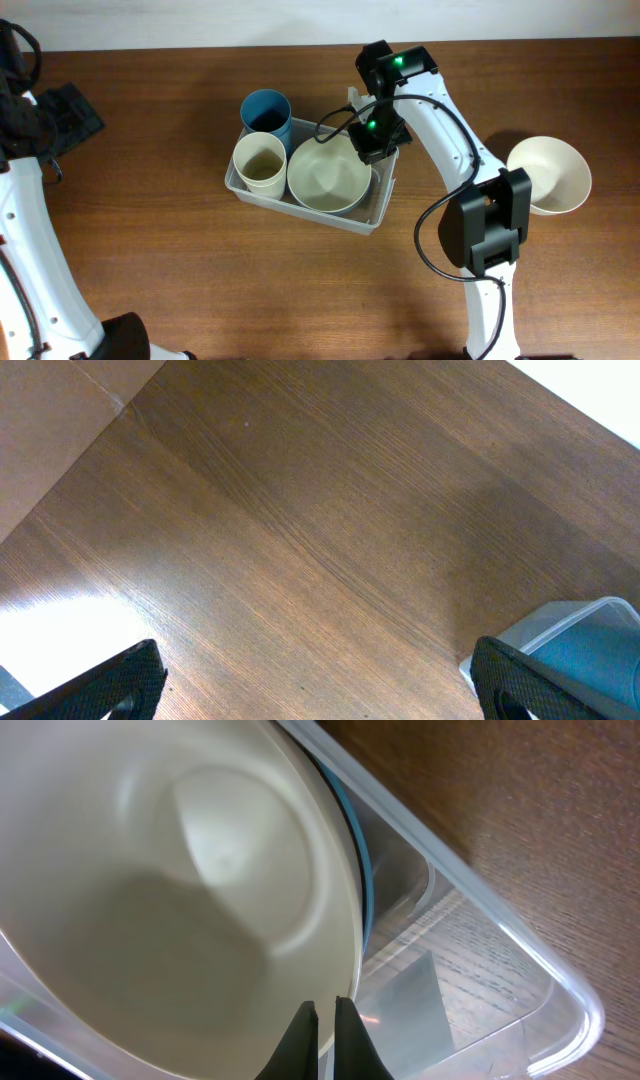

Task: Pack container
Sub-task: 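Lower the beige bowl into the blue bowl and open the right gripper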

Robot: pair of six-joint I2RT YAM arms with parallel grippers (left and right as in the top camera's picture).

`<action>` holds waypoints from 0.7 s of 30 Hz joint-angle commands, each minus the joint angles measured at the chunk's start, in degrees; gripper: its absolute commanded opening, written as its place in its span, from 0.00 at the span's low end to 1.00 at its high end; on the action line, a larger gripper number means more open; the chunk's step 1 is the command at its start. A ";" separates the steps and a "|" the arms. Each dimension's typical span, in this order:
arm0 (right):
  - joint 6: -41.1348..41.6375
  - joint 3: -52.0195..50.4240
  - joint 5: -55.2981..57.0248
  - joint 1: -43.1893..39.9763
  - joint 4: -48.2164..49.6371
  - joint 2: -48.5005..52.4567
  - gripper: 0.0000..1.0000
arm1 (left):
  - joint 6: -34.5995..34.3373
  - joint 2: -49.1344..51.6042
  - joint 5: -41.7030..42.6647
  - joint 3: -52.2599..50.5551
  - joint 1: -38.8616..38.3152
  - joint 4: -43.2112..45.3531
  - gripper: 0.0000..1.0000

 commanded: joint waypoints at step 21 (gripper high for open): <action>-0.09 -1.53 -0.33 0.37 2.10 -0.11 0.04 | -0.57 0.20 0.22 -0.15 0.15 -0.09 0.99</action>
